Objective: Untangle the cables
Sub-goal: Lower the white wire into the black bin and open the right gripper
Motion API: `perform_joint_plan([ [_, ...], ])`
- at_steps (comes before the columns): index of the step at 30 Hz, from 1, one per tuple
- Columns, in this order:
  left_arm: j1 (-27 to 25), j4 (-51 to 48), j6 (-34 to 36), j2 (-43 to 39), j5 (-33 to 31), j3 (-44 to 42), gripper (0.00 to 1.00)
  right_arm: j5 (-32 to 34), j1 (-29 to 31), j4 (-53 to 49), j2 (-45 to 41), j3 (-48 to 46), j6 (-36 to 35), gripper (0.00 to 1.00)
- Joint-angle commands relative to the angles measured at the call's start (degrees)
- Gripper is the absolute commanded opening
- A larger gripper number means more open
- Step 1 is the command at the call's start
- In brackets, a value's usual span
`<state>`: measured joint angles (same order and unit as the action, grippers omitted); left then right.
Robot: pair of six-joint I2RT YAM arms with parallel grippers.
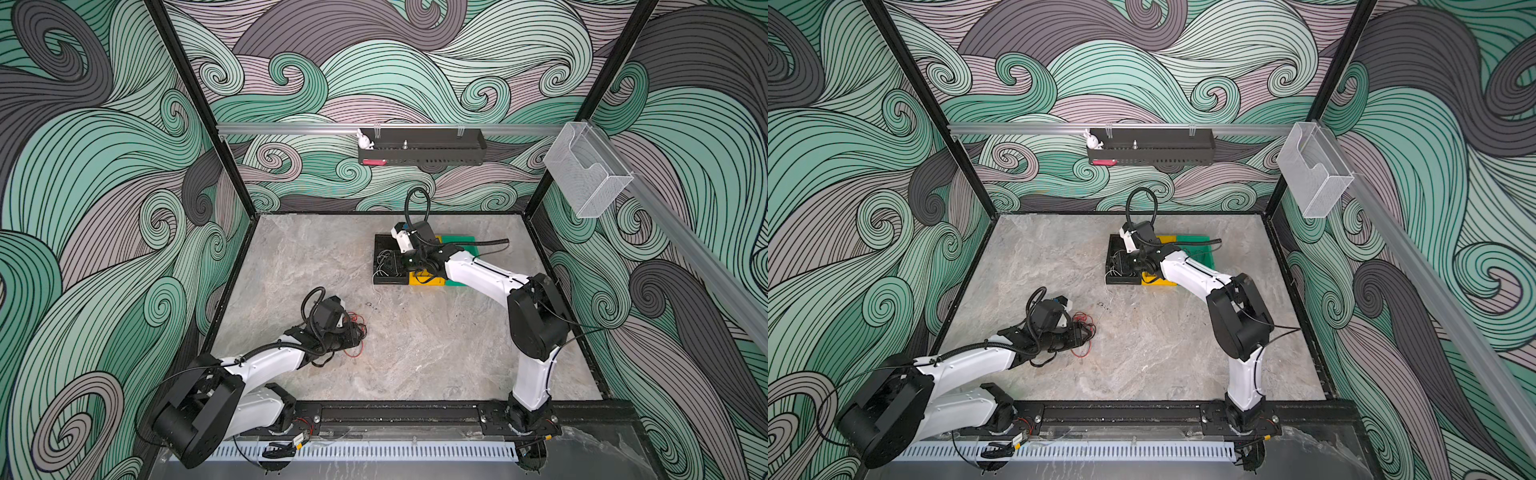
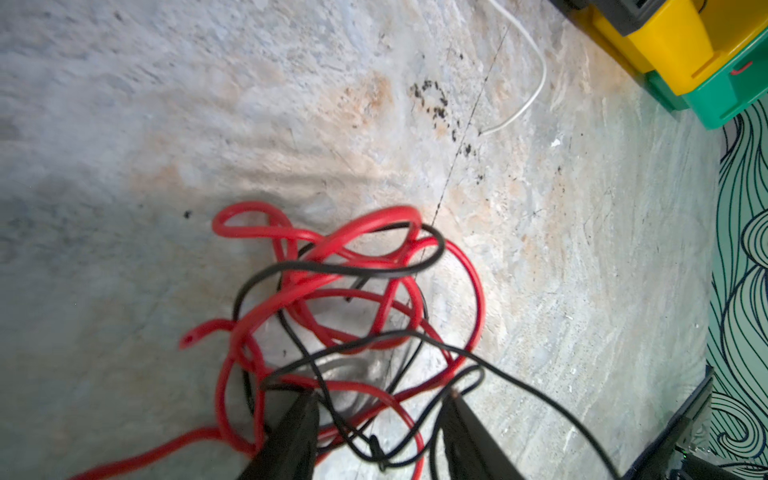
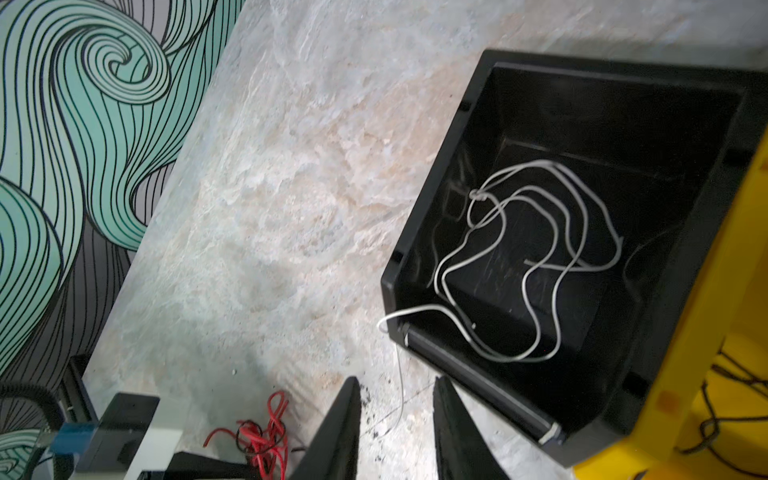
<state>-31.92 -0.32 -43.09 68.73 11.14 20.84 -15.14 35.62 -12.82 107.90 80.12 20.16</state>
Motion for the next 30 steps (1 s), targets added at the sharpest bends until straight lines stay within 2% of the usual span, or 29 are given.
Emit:
perform_joint_plan([
  [1,-0.1,-2.6,-0.1,-0.5,-0.6,-0.6,0.52,1.0,2.0,1.7,-2.7,-4.5,0.6,0.33],
  [5,0.0,-1.8,-0.2,-0.2,-0.6,-1.0,0.52,0.2,3.9,4.1,-2.4,-8.4,2.9,0.33],
  [10,-0.1,-1.5,-0.3,0.3,-0.3,-0.9,0.52,-1.3,6.6,6.6,2.2,-7.4,5.2,0.38],
  [14,-0.1,-1.9,-0.8,-1.4,-0.6,-1.6,0.52,2.8,7.1,4.7,5.1,-6.2,7.0,0.45],
  [17,-0.1,-2.3,-0.9,-2.5,-1.3,-2.0,0.52,6.7,7.1,3.6,5.7,-6.5,8.2,0.46],
  [22,-0.1,-1.7,-0.7,-1.8,-1.2,-2.0,0.52,5.7,7.2,4.7,7.5,-6.5,10.3,0.46],
  [26,-0.1,-1.2,-0.5,-0.5,-0.8,-1.7,0.52,3.7,7.6,7.1,9.1,-6.2,11.7,0.4],
  [30,0.0,-1.1,-0.5,-0.4,-0.9,-1.8,0.52,2.2,7.8,7.8,10.4,-5.5,12.3,0.24],
])
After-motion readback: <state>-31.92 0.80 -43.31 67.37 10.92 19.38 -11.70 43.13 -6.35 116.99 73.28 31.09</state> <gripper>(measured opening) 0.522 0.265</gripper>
